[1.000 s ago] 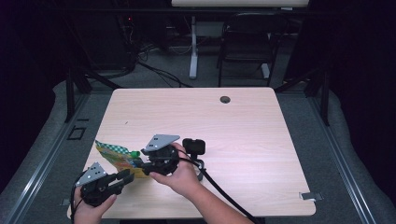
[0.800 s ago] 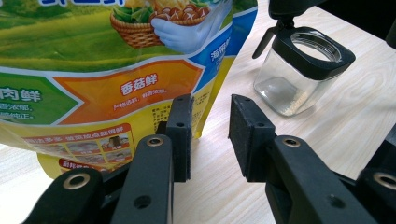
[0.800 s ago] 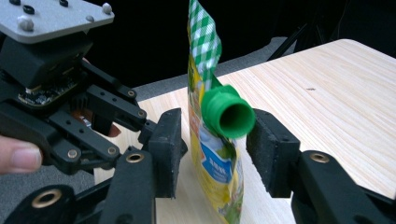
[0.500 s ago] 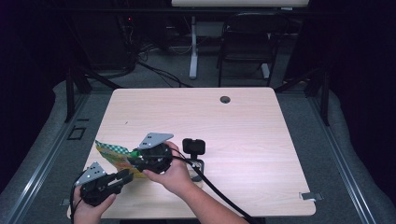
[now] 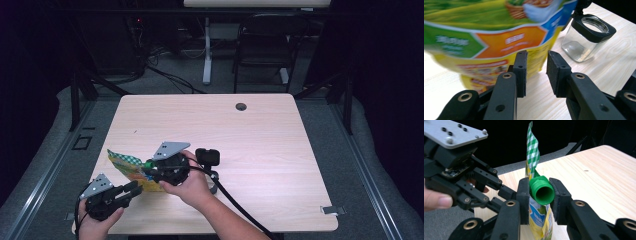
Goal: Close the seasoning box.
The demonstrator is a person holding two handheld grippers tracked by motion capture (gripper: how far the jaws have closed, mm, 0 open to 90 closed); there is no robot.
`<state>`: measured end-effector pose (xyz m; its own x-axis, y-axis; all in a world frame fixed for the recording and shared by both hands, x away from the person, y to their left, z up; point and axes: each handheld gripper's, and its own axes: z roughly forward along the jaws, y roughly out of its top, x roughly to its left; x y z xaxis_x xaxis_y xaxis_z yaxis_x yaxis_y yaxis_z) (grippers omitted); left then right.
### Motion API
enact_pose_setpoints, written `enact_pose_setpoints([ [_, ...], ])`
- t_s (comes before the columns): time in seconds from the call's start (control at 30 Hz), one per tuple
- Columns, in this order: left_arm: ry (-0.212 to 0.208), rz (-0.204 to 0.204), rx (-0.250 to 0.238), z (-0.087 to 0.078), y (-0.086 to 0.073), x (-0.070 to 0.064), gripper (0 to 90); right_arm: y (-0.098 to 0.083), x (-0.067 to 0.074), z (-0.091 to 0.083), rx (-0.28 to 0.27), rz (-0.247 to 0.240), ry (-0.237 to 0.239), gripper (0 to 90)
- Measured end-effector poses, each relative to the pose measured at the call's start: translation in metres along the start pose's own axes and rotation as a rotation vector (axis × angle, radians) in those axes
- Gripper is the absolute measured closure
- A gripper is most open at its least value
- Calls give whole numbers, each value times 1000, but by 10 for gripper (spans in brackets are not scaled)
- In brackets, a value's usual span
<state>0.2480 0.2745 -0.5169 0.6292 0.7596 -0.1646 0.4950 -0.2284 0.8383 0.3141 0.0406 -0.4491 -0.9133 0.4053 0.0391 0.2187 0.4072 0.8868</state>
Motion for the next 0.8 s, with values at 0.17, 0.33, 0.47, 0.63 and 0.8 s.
enact_pose_setpoints([
  [0.17, 0, 0, -6, 1, 0, -1, 700, -5, -3, -19, -8, -9, -5, 715],
  [0.33, -1, 3, 6, 2, 0, -1, 700, -18, -7, -39, 8, -13, -13, 715],
  [0.47, 1, 4, 8, 3, -1, -1, 696, -25, -13, -53, 20, -15, -10, 715],
  [0.63, 3, 3, 10, 4, -1, -1, 696, -29, -20, -67, 39, -21, -12, 714],
  [0.8, 4, 2, 11, 5, -2, 0, 694, -30, -23, -71, 75, -24, -2, 712],
])
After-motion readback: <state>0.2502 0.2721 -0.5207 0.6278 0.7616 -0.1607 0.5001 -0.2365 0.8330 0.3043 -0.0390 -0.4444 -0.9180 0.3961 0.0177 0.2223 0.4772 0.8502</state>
